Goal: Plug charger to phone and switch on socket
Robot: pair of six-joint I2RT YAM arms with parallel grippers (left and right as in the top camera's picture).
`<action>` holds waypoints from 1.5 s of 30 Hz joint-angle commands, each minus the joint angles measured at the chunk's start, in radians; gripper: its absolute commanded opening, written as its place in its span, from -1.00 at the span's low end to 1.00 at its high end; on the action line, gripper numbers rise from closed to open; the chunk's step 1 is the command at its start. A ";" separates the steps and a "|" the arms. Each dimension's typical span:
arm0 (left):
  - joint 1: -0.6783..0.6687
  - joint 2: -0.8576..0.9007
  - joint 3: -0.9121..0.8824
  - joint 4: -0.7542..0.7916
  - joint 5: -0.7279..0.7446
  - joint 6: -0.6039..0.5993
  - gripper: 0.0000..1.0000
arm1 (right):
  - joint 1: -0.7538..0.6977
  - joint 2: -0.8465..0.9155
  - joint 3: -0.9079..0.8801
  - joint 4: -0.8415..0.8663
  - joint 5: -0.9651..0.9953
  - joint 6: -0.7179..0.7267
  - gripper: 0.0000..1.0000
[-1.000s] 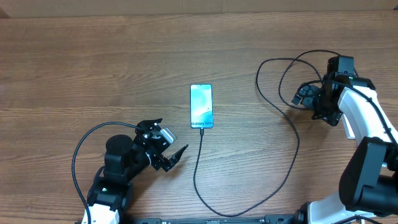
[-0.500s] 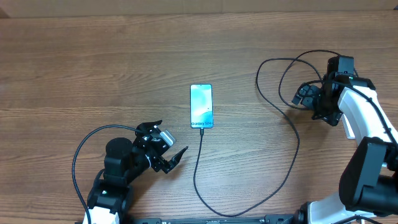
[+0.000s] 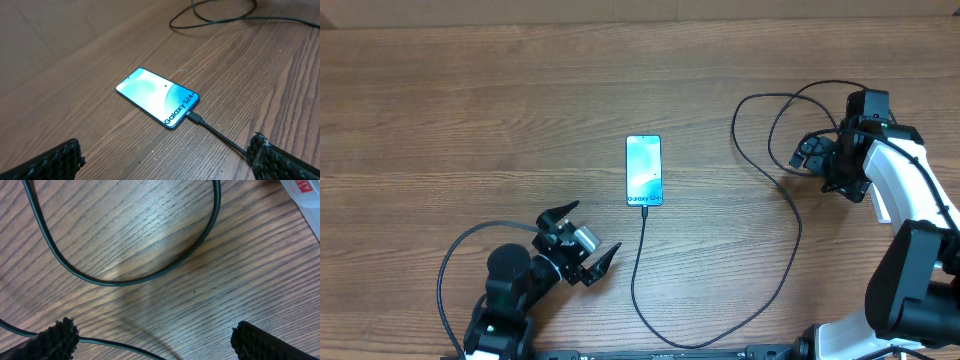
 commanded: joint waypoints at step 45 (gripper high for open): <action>0.110 -0.469 -0.076 -0.260 -0.084 -0.087 0.99 | 0.004 -0.034 -0.005 0.003 -0.002 0.005 1.00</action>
